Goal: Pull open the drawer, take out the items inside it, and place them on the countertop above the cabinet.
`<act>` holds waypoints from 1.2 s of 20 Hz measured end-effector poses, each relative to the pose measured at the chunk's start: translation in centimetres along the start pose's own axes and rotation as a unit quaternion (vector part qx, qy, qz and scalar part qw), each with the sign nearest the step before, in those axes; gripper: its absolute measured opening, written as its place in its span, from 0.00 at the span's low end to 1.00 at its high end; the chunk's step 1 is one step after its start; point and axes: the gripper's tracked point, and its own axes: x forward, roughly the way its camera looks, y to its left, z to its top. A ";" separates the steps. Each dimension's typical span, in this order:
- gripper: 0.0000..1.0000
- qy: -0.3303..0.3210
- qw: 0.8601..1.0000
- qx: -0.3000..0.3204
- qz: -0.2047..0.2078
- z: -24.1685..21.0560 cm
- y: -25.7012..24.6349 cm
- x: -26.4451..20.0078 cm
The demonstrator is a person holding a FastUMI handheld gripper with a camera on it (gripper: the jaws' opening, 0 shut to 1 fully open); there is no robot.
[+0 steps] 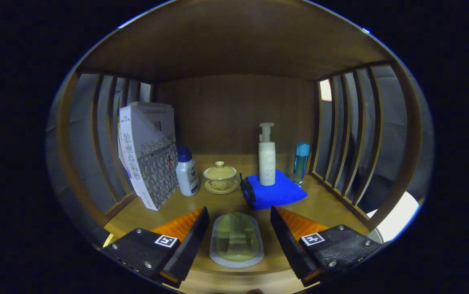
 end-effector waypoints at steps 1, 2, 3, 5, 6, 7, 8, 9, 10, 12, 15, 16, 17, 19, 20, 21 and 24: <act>0.94 -0.011 1.000 0.001 0.007 0.1 0.4 -1.1; 0.94 -0.017 1.000 0.002 0.011 0.1 0.7 -2.1; 0.94 -0.022 1.000 0.001 0.015 -0.2 0.9 -3.2; 0.94 -0.028 0.999 0.005 0.022 -0.6 1.5 -5.3; 0.94 -0.033 0.999 0.009 0.023 -0.9 1.7 -6.3; 0.94 -0.038 0.999 0.015 0.023 -1.1 1.8 -7.3; 0.94 -0.044 0.998 0.022 0.025 -1.3 1.9 -8.3; 0.94 -0.052 0.998 0.027 0.027 -1.4 2.2 -9.2; 0.94 -0.058 0.998 0.030 0.028 -1.5 2.2 -10.1; 0.94 -0.071 0.997 0.033 0.027 -1.9 2.2 -12.0; 0.94 -0.095 0.995 0.032 0.023 -2.7 1.9 -14.4; 0.94 -0.101 0.994 0.031 0.020 -3.0 1.7 -15.2; 0.94 -0.104 0.994 0.035 0.017 -3.5 1.5 -15.9; 0.94 -0.112 0.993 0.042 0.018 -4.3 1.4 -17.3; 0.94 -0.118 0.992 0.037 0.019 -4.6 1.4 -17.9; 0.94 -0.124 0.992 0.031 0.018 -5.0 1.2 -18.6; 0.94 -0.144 0.989 0.020 0.016 -5.7 1.0 -20.2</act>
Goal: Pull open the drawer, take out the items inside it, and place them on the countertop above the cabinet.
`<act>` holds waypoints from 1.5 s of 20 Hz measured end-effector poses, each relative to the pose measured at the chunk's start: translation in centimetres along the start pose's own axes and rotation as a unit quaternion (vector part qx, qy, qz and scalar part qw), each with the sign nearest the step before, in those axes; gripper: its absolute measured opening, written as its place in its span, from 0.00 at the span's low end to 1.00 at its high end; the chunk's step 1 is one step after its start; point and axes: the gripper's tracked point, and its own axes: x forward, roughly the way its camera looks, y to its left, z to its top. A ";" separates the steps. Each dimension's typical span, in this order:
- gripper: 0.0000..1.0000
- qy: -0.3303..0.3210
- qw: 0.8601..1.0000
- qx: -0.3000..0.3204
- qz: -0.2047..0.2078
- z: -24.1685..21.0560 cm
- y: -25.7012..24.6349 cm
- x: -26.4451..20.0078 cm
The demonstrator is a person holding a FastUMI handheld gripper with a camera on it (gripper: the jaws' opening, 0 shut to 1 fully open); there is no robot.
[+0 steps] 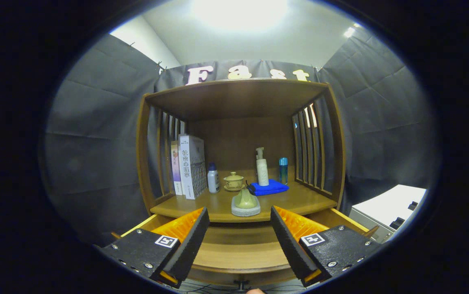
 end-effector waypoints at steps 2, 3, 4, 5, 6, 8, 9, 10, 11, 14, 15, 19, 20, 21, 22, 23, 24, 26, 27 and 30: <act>0.94 -0.007 1.000 0.005 -0.001 -0.7 0.1 -1.2; 0.94 -0.009 1.000 0.007 0.001 -0.9 0.2 -1.9; 0.94 -0.010 1.000 0.008 0.001 -1.2 0.3 -2.4; 0.94 -0.012 1.000 0.006 0.003 -1.6 0.4 -3.0; 0.94 -0.012 1.000 0.004 0.004 -2.1 0.5 -3.6; 0.94 -0.009 1.000 0.002 0.003 -3.5 0.7 -4.7; 0.94 -0.007 1.000 0.002 0.002 -4.1 0.7 -5.0; 0.94 -0.004 1.000 0.002 0.003 -4.9 0.7 -5.3; 0.94 0.000 1.000 0.002 0.006 -5.6 0.9 -5.5; 0.94 0.009 1.000 -0.002 0.011 -7.6 1.2 -6.4; 0.94 0.013 1.000 -0.001 0.012 -8.2 1.3 -6.5; 0.94 0.016 1.000 -0.002 0.005 -10.4 1.4 -7.0; 0.94 0.019 1.000 -0.002 0.003 -11.0 1.4 -7.0; 0.94 0.025 1.000 0.000 0.003 -11.7 1.6 -7.0; 0.94 0.030 1.000 0.000 0.003 -12.4 1.7 -7.0; 0.94 0.034 0.999 -0.001 0.001 -13.0 1.6 -7.0; 0.94 0.038 0.999 -0.001 0.000 -13.5 1.5 -6.9; 0.94 0.043 0.999 -0.002 -0.003 -14.6 1.5 -6.8; 0.94 0.047 0.999 -0.005 -0.006 -15.3 1.3 -6.4; 0.94 0.058 0.998 -0.012 -0.014 -16.7 0.9 -5.7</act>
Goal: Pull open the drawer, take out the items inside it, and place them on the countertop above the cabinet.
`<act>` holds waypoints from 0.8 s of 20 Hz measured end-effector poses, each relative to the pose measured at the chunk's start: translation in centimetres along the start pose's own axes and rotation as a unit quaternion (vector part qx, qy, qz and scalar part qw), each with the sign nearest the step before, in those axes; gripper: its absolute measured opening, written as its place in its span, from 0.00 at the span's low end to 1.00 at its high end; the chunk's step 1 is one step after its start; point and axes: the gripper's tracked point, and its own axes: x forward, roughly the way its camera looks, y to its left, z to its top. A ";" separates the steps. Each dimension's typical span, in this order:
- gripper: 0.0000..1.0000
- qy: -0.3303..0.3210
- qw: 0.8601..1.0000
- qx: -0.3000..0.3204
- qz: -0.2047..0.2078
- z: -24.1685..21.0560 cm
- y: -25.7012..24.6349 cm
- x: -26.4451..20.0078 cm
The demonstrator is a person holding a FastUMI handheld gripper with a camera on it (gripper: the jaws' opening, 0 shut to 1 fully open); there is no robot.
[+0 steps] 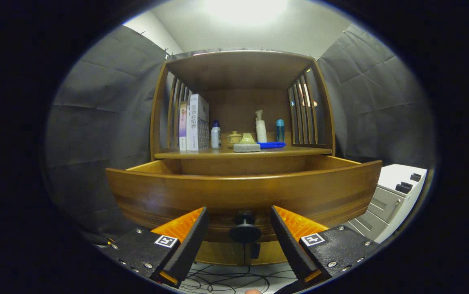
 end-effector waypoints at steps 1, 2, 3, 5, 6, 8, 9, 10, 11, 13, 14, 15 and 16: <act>0.94 0.003 1.000 0.000 -0.002 -0.3 0.0 0.3; 0.94 0.006 1.000 0.000 -0.003 -0.6 -0.1 0.4; 0.94 0.008 1.000 0.000 -0.004 -0.8 0.0 0.6; 0.94 0.010 1.000 -0.001 -0.005 -1.0 -0.1 1.1; 0.94 0.012 1.000 0.001 -0.008 -1.0 -0.3 1.4; 0.94 0.011 1.000 0.011 -0.010 -1.0 -0.2 1.4; 0.94 0.010 1.000 0.009 -0.010 -0.9 -0.1 1.3; 0.93 0.010 1.000 0.009 -0.010 -0.9 -0.1 1.3; 0.94 0.011 1.000 0.011 -0.010 -1.0 -0.1 1.3; 0.94 0.010 1.000 0.010 -0.010 -0.9 -0.1 1.5; 0.94 0.010 1.000 0.008 -0.009 -0.8 -0.1 1.8; 0.95 0.010 1.000 0.010 -0.008 -0.8 -0.1 2.0; 0.95 0.013 1.000 0.012 -0.006 -0.8 -0.1 2.4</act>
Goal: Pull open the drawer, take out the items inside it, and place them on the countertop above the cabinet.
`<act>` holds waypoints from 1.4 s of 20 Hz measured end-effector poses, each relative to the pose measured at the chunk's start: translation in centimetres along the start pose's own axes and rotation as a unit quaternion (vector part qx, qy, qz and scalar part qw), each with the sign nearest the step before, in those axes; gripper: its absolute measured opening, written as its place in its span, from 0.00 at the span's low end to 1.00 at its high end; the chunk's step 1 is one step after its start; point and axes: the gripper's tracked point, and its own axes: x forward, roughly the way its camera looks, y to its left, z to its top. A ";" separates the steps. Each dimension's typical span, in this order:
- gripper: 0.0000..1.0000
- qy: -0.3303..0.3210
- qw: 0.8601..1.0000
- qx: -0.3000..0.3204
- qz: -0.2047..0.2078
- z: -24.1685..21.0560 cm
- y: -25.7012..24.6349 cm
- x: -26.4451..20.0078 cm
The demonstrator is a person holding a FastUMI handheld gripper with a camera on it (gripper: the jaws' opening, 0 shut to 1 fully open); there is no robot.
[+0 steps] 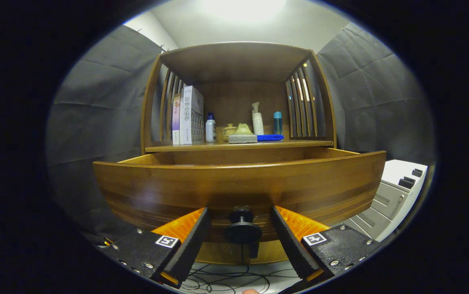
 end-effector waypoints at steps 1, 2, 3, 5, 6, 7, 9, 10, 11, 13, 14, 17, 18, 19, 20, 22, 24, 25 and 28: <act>0.95 0.002 1.000 0.003 0.002 0.0 -0.1 0.4; 0.95 0.007 1.000 0.007 0.004 0.0 -0.1 0.7; 0.95 0.009 1.000 0.012 0.005 0.1 -0.2 1.0; 0.95 0.012 1.000 0.020 0.004 0.2 0.0 1.7; 0.95 0.009 1.000 0.020 0.003 0.4 0.1 2.0; 0.95 0.004 1.000 0.020 0.002 0.9 0.1 2.2; 0.95 0.009 1.000 0.018 0.001 0.7 0.2 2.7; 0.95 0.006 1.000 0.018 -0.001 0.7 0.1 3.2; 0.95 0.010 1.000 0.019 -0.001 0.4 0.2 3.5; 0.95 0.010 1.000 0.019 -0.005 0.6 0.4 4.1; 0.95 0.011 1.000 0.018 -0.007 0.7 0.4 4.5; 0.95 0.010 1.000 0.018 -0.006 0.8 0.3 5.9; 0.95 0.012 1.000 0.017 -0.006 0.9 0.2 6.3; 0.95 0.013 1.000 0.018 -0.005 0.9 0.1 6.8; 0.95 0.016 1.000 0.018 -0.005 1.0 0.1 7.4; 0.95 0.019 1.000 0.018 -0.004 1.1 0.0 8.4; 0.95 0.020 1.000 0.017 -0.003 1.2 -0.1 9.3; 0.95 0.019 1.000 0.017 -0.003 1.3 0.0 9.7; 0.95 0.019 1.000 0.016 -0.003 1.3 -0.1 10.7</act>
